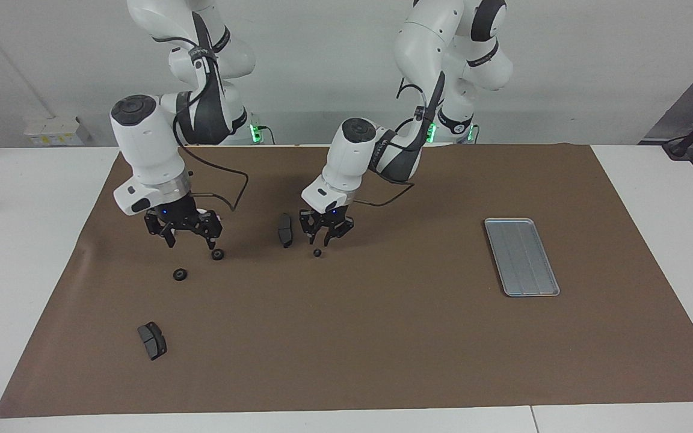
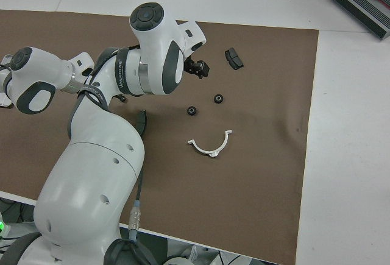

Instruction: Place bearing gear from tray to pile

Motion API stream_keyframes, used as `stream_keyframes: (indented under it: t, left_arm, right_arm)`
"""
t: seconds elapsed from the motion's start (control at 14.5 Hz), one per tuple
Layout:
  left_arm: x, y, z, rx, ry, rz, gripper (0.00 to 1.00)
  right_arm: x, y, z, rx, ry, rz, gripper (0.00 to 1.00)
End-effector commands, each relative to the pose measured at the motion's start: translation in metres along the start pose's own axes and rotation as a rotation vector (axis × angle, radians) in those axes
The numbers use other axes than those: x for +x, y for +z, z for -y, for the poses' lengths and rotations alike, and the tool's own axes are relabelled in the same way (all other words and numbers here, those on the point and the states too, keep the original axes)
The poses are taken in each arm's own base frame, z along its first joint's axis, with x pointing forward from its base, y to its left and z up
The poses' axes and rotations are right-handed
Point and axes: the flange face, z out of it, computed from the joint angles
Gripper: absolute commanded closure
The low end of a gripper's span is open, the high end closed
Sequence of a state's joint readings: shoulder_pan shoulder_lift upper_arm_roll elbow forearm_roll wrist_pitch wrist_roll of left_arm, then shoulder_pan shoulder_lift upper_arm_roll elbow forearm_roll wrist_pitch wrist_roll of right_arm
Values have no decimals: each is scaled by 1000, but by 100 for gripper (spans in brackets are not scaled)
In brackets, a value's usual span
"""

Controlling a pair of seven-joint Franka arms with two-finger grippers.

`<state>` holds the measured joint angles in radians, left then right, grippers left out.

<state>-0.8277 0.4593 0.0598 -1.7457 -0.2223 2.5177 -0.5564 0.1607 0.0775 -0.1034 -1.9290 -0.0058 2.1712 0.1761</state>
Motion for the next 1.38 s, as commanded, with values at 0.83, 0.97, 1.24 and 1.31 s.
stream_keyframes:
  t: [0.83, 0.97, 1.24, 1.31]
  left_arm:
    - [158, -255, 344, 119, -138, 134, 0]
    - [148, -284, 378, 164, -144, 159, 0]
    - [119, -341, 395, 259, -142, 189, 0]
    - [111, -354, 393, 256, -145, 194, 0]
  right_arm:
    - [-34, 59, 245, 72, -49, -16, 0]
    - [-47, 86, 264, 58, -75, -4, 0]
    - [-70, 143, 285, 27, -128, 33, 20]
    - [-72, 149, 282, 18, -137, 41, 31]
